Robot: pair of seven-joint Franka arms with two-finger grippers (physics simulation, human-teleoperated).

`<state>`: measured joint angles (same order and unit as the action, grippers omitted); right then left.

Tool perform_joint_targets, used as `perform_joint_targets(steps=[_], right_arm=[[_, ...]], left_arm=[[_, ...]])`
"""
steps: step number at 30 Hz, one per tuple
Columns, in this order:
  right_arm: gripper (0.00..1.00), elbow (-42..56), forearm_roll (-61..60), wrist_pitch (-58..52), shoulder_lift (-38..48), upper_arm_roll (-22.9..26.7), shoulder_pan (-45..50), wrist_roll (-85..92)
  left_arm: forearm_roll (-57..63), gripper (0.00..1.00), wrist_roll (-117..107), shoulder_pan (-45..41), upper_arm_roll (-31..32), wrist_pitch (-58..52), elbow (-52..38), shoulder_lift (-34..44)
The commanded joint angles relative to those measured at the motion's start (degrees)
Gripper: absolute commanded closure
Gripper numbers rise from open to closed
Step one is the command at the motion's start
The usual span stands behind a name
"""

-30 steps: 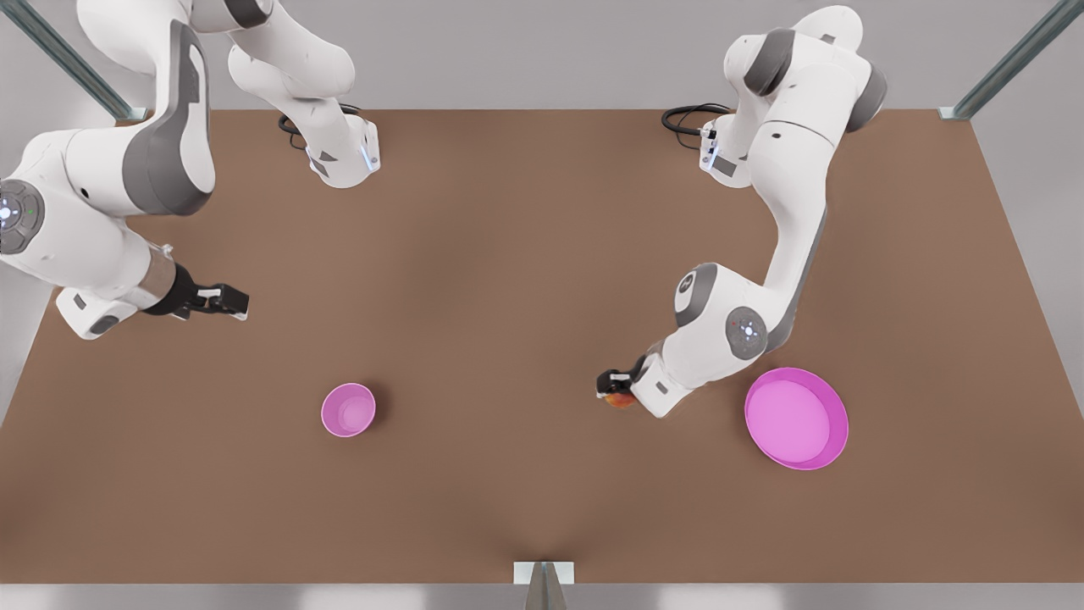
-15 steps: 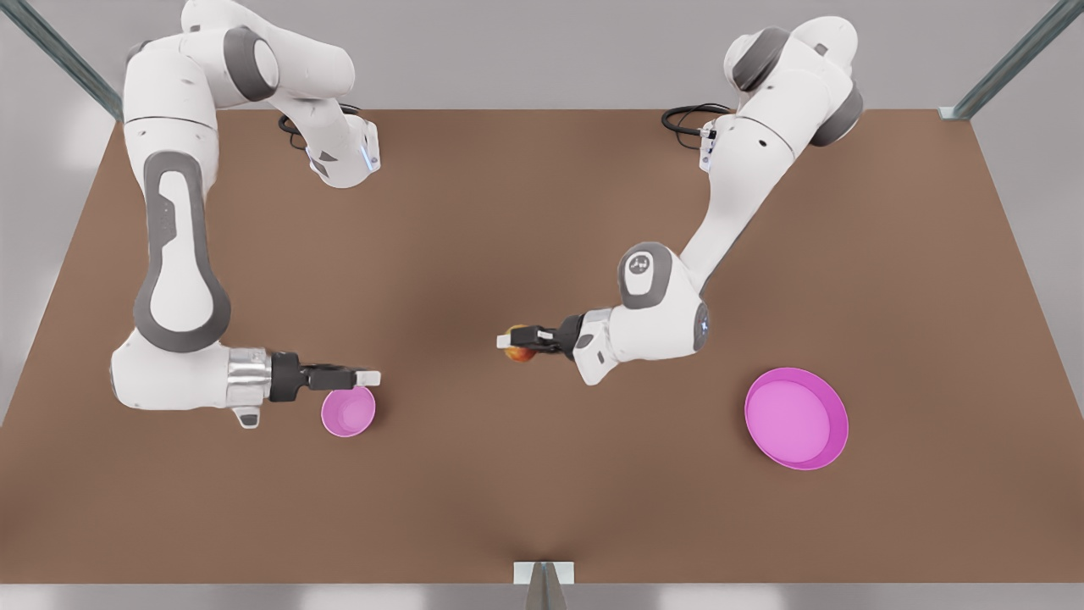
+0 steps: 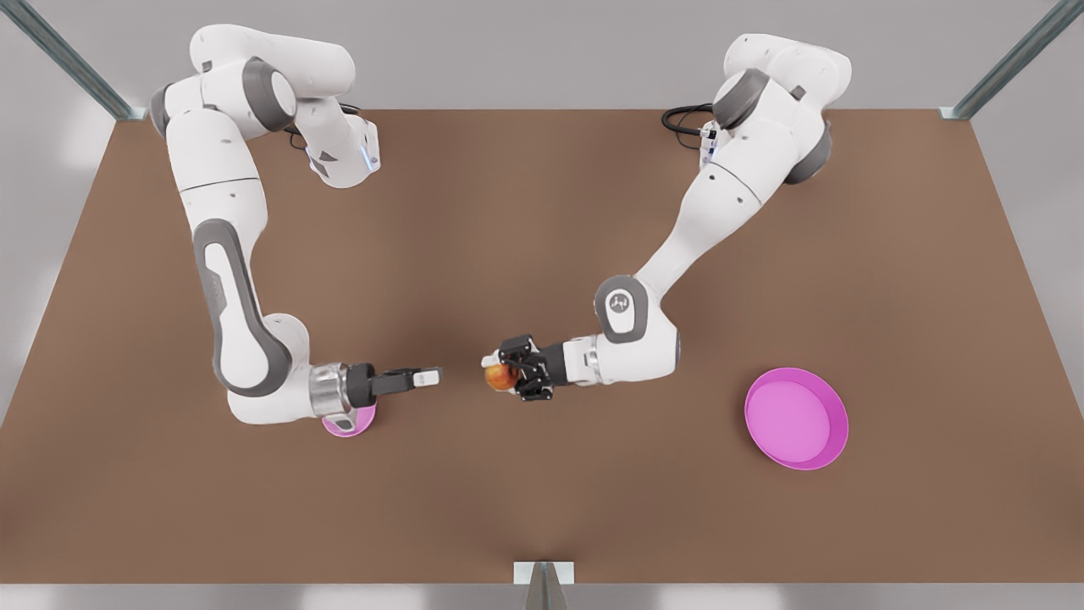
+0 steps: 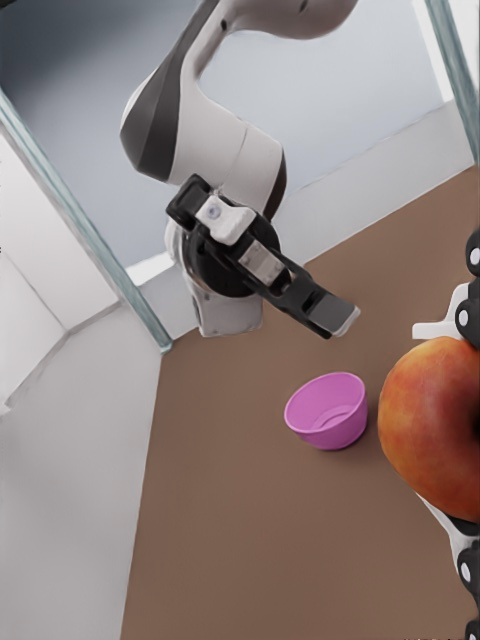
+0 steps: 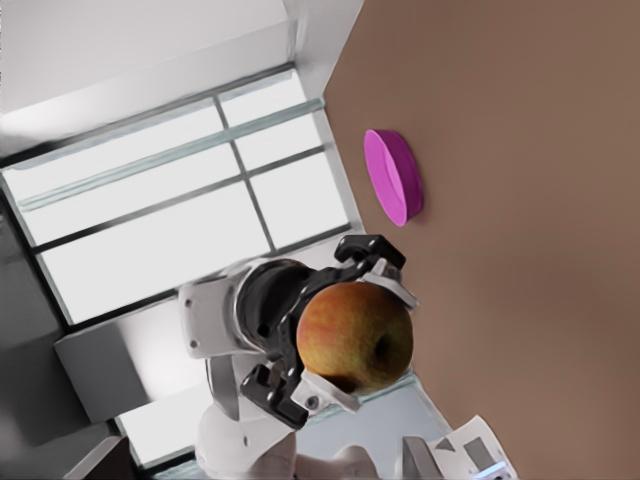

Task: Use the left arm to pick up the apple from the plate, transfer it to the gripper of the right arm, and then use the right arm to place it into the bowl

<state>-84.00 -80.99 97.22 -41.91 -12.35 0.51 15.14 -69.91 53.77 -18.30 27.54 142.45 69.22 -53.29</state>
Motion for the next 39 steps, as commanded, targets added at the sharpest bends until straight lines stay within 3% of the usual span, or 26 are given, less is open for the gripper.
perform_joint_targets(steps=[1, 12, 30, 33, 38, 39], right_arm=[[0.00, 0.0, -1.0, 3.6, -0.4, 0.0, 1.2, 19.0], [0.00, 2.1, -1.5, 18.9, -3.5, -0.1, 5.8, 34.8], [0.00, -8.6, -4.0, 16.3, 2.8, -7.2, 2.1, 35.7], [0.00, -9.3, -4.1, 21.8, 2.6, -10.8, 2.1, 35.7], [0.00, -8.8, -5.1, 24.7, 1.6, -10.8, 3.1, 36.8], [0.22, -8.8, -6.1, 24.7, 1.6, -10.8, 3.1, 37.9]], left_arm=[[-3.4, 0.37, 56.3, -0.4, 0.1, 1.4, -0.7, -0.7], [-5.0, 0.37, 56.2, -0.9, 0.3, 1.5, -0.6, -0.8], [-6.2, 0.37, 56.0, -1.2, 0.1, 2.0, -0.1, -0.9], [-6.2, 0.37, 55.4, -1.3, 0.1, 2.0, -0.1, -0.7], [-6.2, 0.37, 55.3, -1.3, 0.1, 2.3, -0.1, -0.6], [-6.2, 0.37, 55.3, -1.4, 0.1, 2.3, -0.1, -0.6]])
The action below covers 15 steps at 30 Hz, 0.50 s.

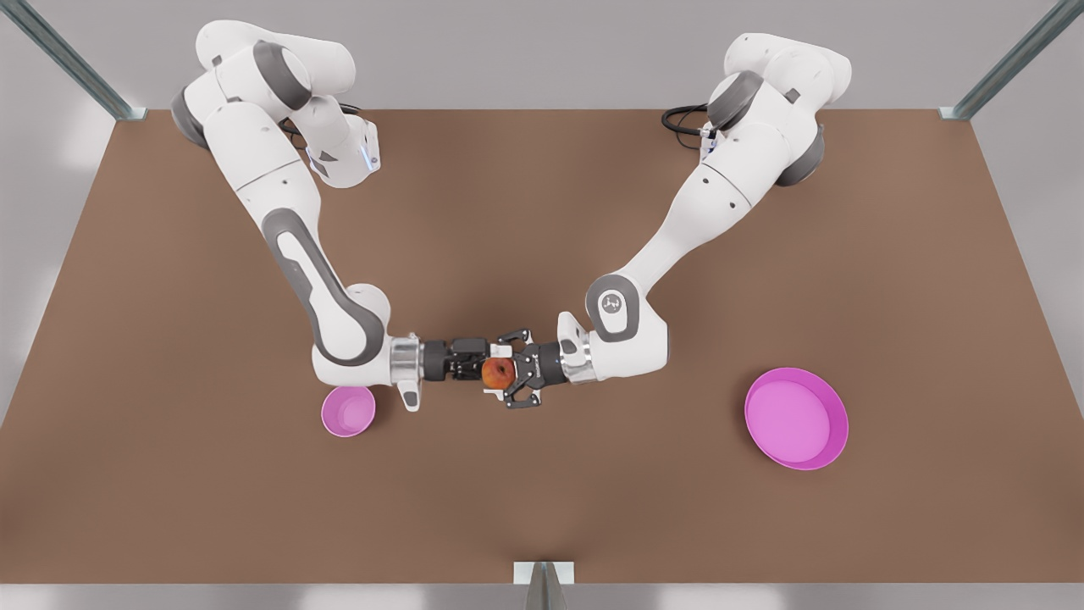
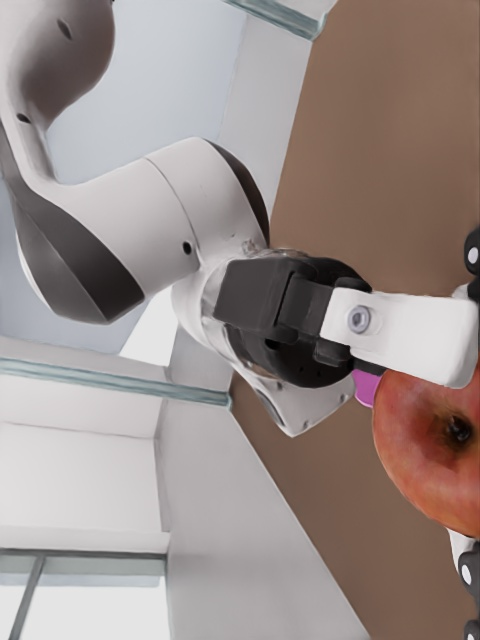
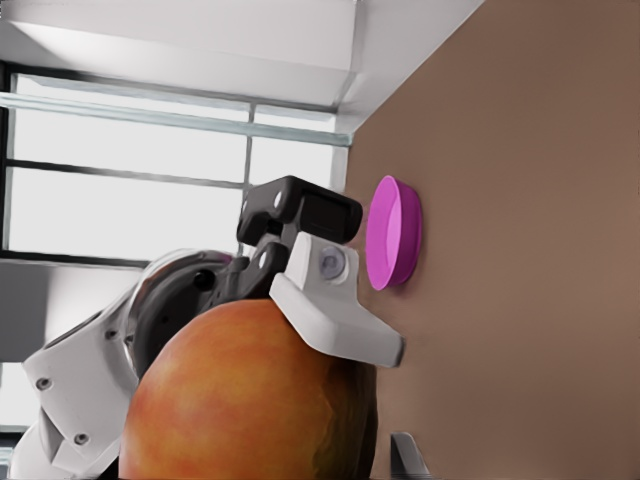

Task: Use the left arm to pick up the apple from the plate, transfer it to the gripper of the right arm, and then use the right arm to place it into the bowl

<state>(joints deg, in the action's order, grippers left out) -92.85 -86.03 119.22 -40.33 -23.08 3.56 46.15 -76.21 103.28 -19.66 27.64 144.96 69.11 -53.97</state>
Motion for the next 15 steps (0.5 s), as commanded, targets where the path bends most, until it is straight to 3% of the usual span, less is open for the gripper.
perform_joint_targets(steps=[1, 4, 5, 6, 7, 15], right_arm=[[0.36, 0.0, -1.1, 3.6, 0.0, -0.1, 0.0, 7.0], [0.48, 0.0, -1.1, 3.6, 0.0, -0.2, 0.0, 7.0], [0.49, 0.0, -1.1, 3.6, 0.0, -0.2, 0.0, 6.9], [0.49, 0.0, -1.1, 3.6, 0.0, -0.2, 0.0, 6.9], [0.52, 0.0, -1.1, 3.6, 0.1, -0.2, 0.0, 6.9], [0.54, 0.1, -1.1, 3.4, 0.1, -0.2, -0.4, 6.9]], left_arm=[[0.1, 0.37, 5.8, 0.0, 0.0, -0.1, 0.0, 0.1], [0.1, 0.37, 5.7, -0.3, 0.0, 0.3, 0.0, 0.1], [0.1, 0.33, 5.7, -0.4, 0.0, 0.3, 0.0, 0.1], [0.1, 0.12, 5.7, -0.5, 0.0, 0.3, 0.0, 0.0], [0.1, 0.07, 5.3, -0.6, 0.0, 0.3, 0.0, 0.0], [0.3, 0.01, 4.5, -0.7, 0.0, 1.0, 0.0, 0.2]])
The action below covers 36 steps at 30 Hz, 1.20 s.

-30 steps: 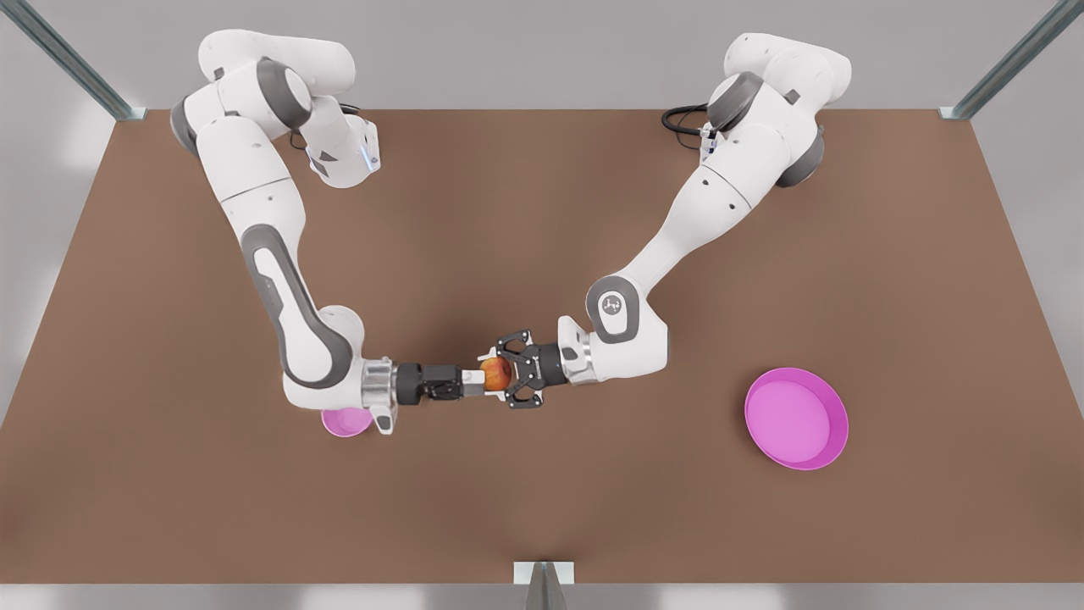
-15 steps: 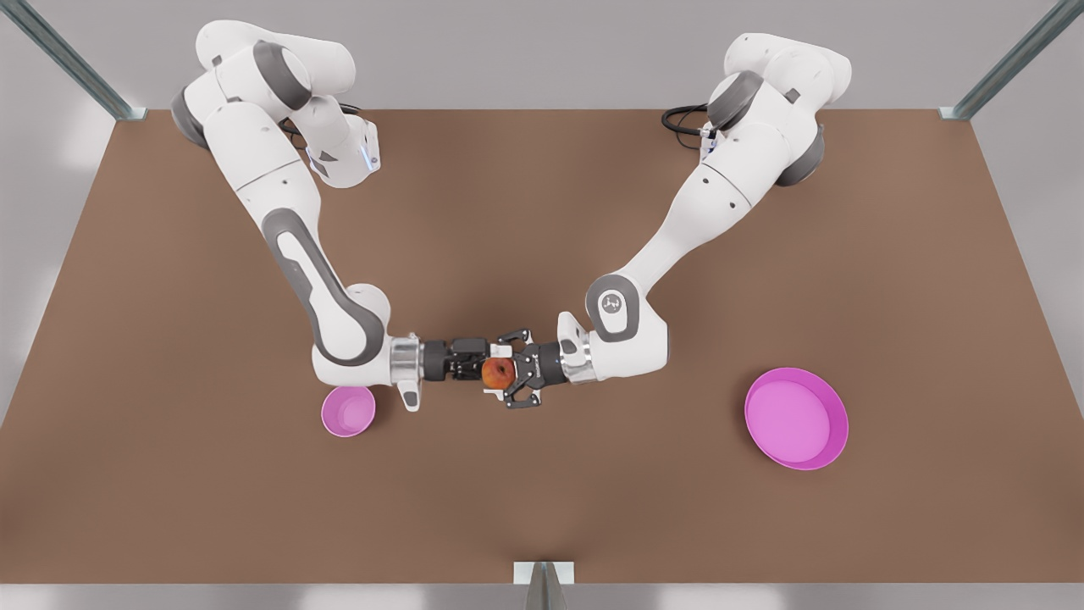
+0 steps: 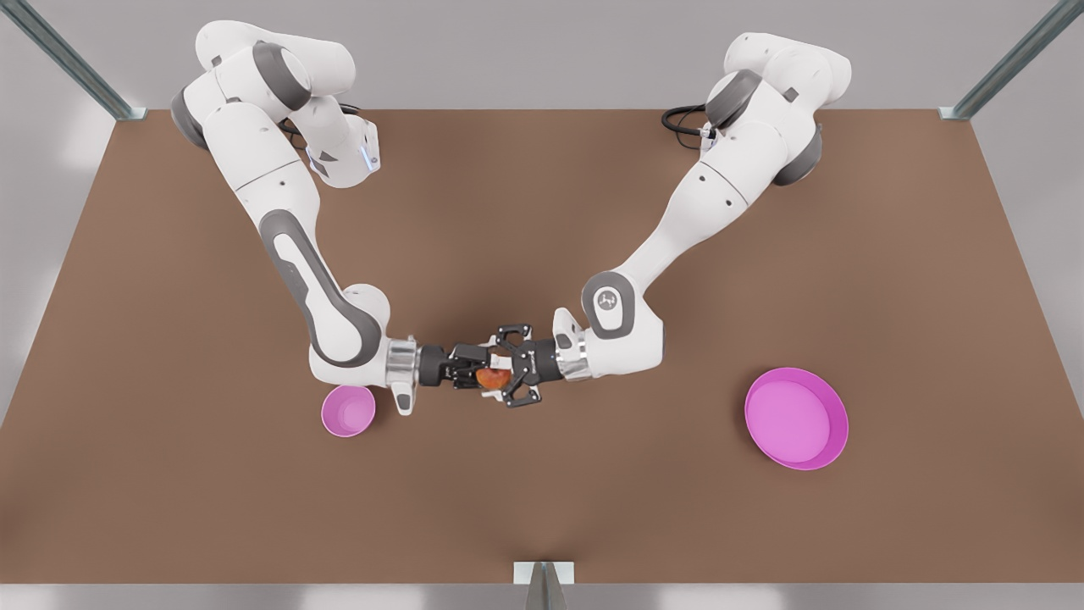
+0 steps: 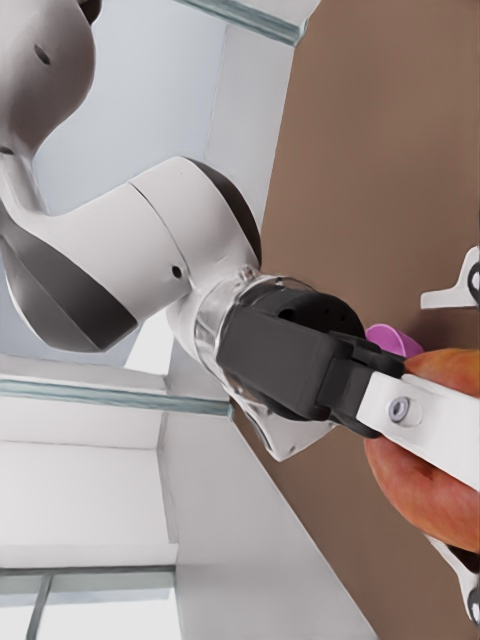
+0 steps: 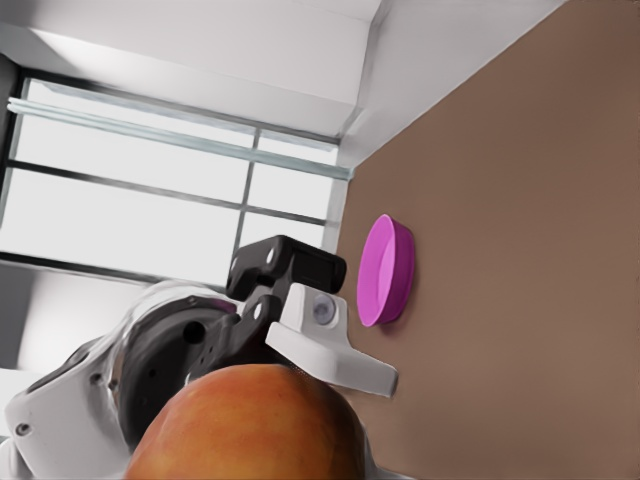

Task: Use the left arm to pick up the apple from the plate, transfer it to the gripper of the right arm, and then use the right arm to place it into the bowl

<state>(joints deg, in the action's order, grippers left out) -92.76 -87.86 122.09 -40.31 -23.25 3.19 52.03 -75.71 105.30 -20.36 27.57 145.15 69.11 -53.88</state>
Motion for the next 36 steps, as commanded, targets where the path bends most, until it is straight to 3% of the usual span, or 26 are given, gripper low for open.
perform_joint_targets(steps=[1, 8, 14, 15, 18, 21, 23, 24, 29, 31, 32, 34, 36], right_arm=[[0.54, 0.0, 0.8, 0.5, 0.1, 0.0, 0.0, 1.1], [0.54, 0.7, 3.7, -1.4, 0.0, 0.8, -4.0, 1.3], [0.54, 2.1, 11.2, -4.2, -1.3, 1.8, -11.0, 1.6], [0.54, 2.5, 12.3, -4.5, -1.3, 3.2, -11.1, 1.6], [0.54, 3.8, 14.0, -7.2, -2.0, 7.5, -11.1, 1.8], [0.54, 5.7, 14.5, -11.0, -3.5, 11.2, -11.1, 1.8], [0.54, 7.2, 16.2, -12.2, -4.2, 13.1, -11.1, 1.8], [0.54, 7.9, 17.2, -14.8, -4.3, 14.4, -11.1, 1.6], [0.54, 10.5, 18.5, -20.6, -5.2, 19.5, -11.1, 1.5], [0.54, 10.8, 18.6, -21.3, -5.4, 20.2, -11.1, 1.8], [0.53, 10.8, 19.2, -21.3, -5.4, 20.5, -11.1, 1.8], [0.53, 11.1, 20.4, -21.3, -5.7, 21.1, -12.6, 4.7], [0.53, 11.1, 22.4, -21.3, -5.9, 21.2, -14.3, 6.1]], left_arm=[[-0.2, 0.01, 2.4, 0.1, 0.0, 0.9, 0.0, 0.1], [-0.1, 0.01, 1.0, 0.8, 0.0, 0.9, 3.3, 2.5], [0.3, 0.00, -2.7, 10.1, -0.1, -3.6, 21.5, 15.8], [4.6, 0.00, -9.3, 13.4, -0.4, -7.9, 24.5, 18.0], [45.4, 0.00, -55.8, 28.0, -0.5, -35.2, 20.4, 24.3], [68.1, 0.00, -76.1, 31.5, -0.5, -57.6, 10.2, 28.3], [73.8, 0.00, -85.7, 31.4, -4.3, -65.7, 9.3, 34.6], [80.8, 0.00, -95.0, 31.4, -4.4, -65.7, 8.8, 37.1], [80.9, 0.00, -114.7, 31.3, -7.3, -64.5, 8.5, 43.4], [76.0, 0.00, -117.6, 18.8, -23.4, -59.9, 9.6, 46.2], [75.6, 0.00, -117.7, 15.4, -27.0, -56.9, 11.7, 47.3], [76.1, 0.00, -121.7, 10.9, -31.3, -48.6, 17.7, 49.5], [76.0, 0.00, -121.6, 11.3, -31.6, -48.8, 17.3, 48.8]])
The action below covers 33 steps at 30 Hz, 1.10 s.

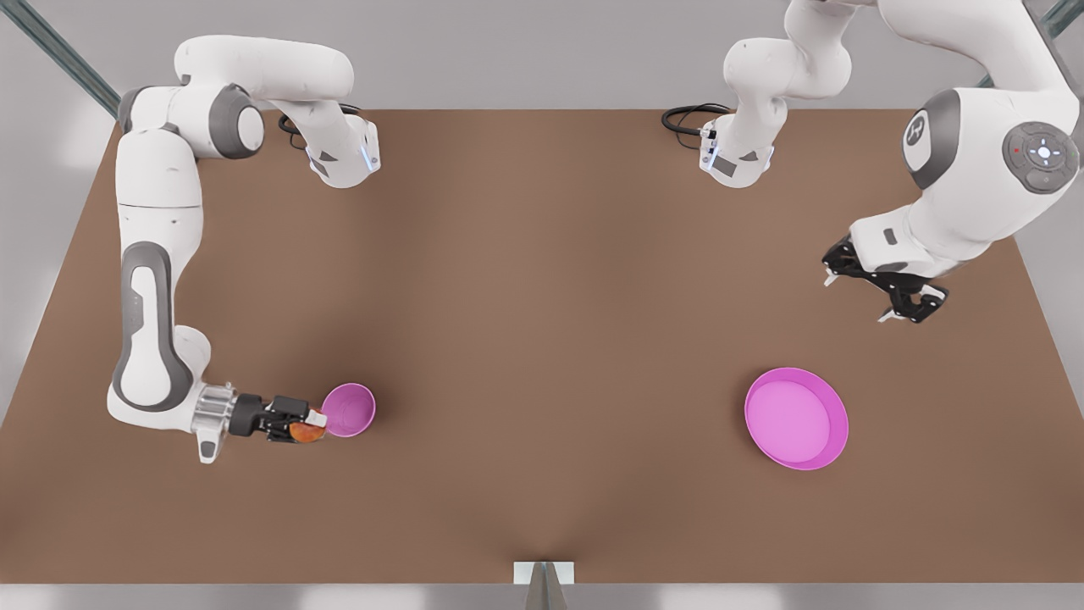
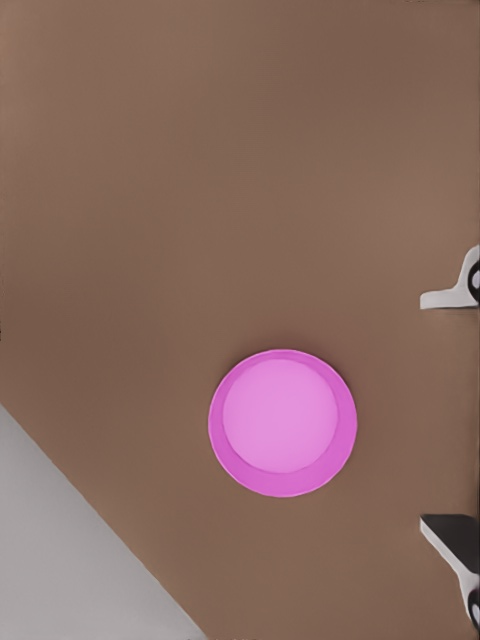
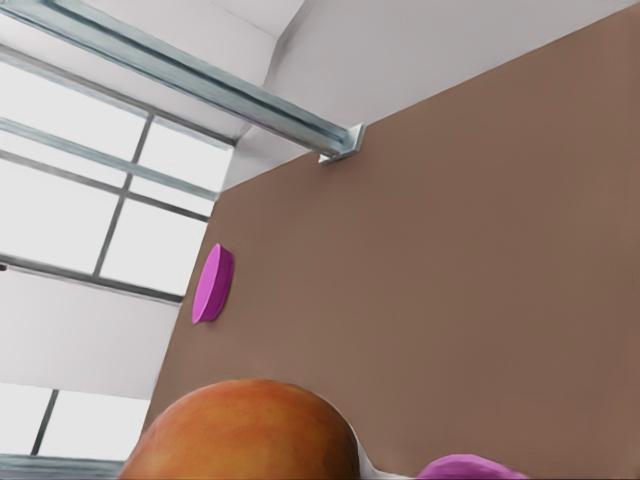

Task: Use the left arm to pick up the apple from the plate, transfer it to the gripper of the right arm, and then use the right arm to place it into the bowl

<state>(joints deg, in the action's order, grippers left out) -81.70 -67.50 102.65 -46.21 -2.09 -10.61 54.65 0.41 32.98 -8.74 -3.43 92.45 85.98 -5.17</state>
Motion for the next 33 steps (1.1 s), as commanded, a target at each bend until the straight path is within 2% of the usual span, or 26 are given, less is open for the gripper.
perform_joint_targets(steps=[1, 6, 14, 18, 25, 26, 31, 32, 33], right_arm=[[0.53, 0.0, 2.3, -1.8, 0.0, 0.1, -0.6, 3.6], [0.53, 0.0, 3.2, -1.8, 0.1, -0.1, -0.9, 4.2], [0.53, -0.2, 27.3, 2.6, 0.9, -2.6, 1.5, 10.0], [0.47, -0.3, 27.3, 2.6, 0.6, -2.7, 1.5, 10.0], [0.45, -0.5, 27.1, 4.8, 0.4, -3.7, 2.6, 10.0], [0.00, -0.7, 27.1, 4.9, 0.3, -3.7, 2.3, 10.4], [0.00, 0.0, 26.9, 4.2, 0.9, -3.7, 2.1, 9.8], [0.00, 1.6, 27.2, 3.6, 1.7, -3.6, 2.0, 8.7], [0.00, 6.9, 30.0, -1.8, 2.3, -3.1, 2.0, 4.1]], left_arm=[[-0.1, 0.00, -49.2, -0.3, -0.6, 3.9, 0.2, -0.2], [-0.3, 0.00, -49.2, -0.1, -0.6, 3.6, -0.2, -0.5], [-0.5, 0.00, -49.3, -0.1, -0.6, 3.5, -0.2, -1.3], [-0.5, 0.00, -49.3, 0.0, -0.6, 3.5, -0.2, -1.3], [-0.5, 0.00, -49.3, 0.0, -0.7, 3.5, -0.2, -1.3], [-0.5, 0.00, -49.4, -0.1, -0.7, 3.6, -0.6, -1.5], [-0.2, 0.00, -49.3, -0.1, -0.7, 3.5, -4.2, -5.2], [-0.2, 0.00, -49.3, -0.1, -0.7, 3.5, -4.2, -5.3], [-0.2, 0.00, -49.3, -0.1, -0.7, 3.5, -4.2, -5.2]])
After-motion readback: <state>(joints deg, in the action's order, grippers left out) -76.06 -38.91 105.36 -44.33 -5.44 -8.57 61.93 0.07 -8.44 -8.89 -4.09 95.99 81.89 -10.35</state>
